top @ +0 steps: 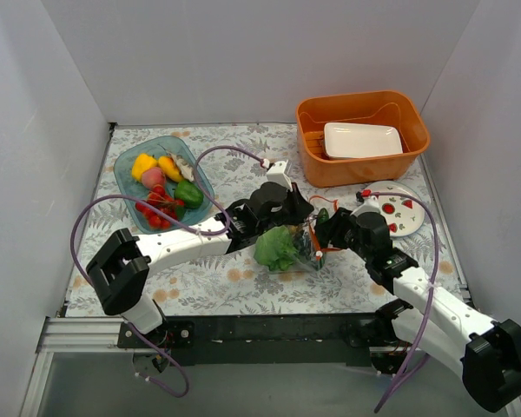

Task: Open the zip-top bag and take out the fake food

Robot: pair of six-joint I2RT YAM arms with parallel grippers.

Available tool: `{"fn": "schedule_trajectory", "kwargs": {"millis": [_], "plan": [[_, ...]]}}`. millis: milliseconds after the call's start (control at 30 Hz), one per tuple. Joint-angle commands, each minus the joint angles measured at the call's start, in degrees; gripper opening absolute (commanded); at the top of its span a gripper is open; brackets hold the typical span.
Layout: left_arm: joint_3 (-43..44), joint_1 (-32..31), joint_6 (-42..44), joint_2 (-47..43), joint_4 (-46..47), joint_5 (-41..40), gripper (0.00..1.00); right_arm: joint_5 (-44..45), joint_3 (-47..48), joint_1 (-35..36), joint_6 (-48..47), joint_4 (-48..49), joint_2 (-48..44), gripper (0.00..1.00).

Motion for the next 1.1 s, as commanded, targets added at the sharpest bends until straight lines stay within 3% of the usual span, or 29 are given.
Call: {"fn": "schedule_trajectory", "kwargs": {"millis": [0, 133, 333, 1067], "plan": [[-0.7, 0.8, 0.3, -3.7, 2.6, -2.1, 0.0, -0.7, 4.0, 0.5, -1.9, -4.0, -2.8, 0.13], [-2.4, 0.8, -0.7, -4.6, 2.9, -2.2, 0.0, 1.5, 7.8, 0.5, -1.8, -9.6, -1.9, 0.03], [-3.1, 0.8, -0.9, -5.6, 3.1, -4.6, 0.0, -0.7, 10.1, 0.5, -2.9, -11.4, -2.8, 0.11], [-2.5, 2.0, -0.4, -4.4, -0.8, -2.7, 0.0, -3.8, 12.7, 0.7, -4.2, -5.4, -10.4, 0.02]]}}
